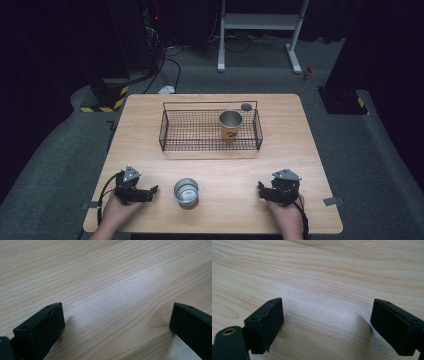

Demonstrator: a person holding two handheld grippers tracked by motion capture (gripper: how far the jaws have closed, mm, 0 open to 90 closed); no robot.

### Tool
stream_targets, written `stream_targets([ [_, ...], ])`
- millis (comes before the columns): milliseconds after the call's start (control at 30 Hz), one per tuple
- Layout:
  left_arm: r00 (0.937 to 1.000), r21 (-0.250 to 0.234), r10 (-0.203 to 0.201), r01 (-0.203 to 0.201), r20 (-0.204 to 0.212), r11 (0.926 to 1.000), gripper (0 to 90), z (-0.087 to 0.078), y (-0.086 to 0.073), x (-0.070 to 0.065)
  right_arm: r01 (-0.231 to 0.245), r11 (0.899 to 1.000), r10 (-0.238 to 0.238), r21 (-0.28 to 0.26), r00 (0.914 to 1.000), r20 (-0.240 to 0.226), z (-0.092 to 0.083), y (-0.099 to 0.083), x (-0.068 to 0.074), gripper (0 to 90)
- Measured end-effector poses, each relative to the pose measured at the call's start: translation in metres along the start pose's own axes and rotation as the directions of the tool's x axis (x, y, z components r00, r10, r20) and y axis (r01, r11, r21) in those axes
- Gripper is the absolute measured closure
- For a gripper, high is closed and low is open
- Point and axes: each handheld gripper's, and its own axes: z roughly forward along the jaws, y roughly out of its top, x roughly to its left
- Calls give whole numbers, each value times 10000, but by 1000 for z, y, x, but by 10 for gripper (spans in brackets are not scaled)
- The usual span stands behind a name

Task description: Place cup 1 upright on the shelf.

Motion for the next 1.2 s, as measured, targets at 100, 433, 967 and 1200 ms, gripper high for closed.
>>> stream_targets([
  [100,10000,32,-19,19,33,10000,3,-1,0,0,-270,9996,274,102,9991,-320,1,0,-3,131],
  [433,9999,183,123,-123,-4,9998,0,-1,2,2,-277,9996,278,29,9993,-239,1,-1,-2,145],
  [967,9976,-974,428,-374,542,9945,5,-22,16,-9,-311,9995,311,20,9992,-253,1,-1,-2,146],
  [1200,9938,-1646,751,-609,815,9845,5,-36,26,-18,-331,9994,332,18,9992,-236,1,-1,-2,147],
])
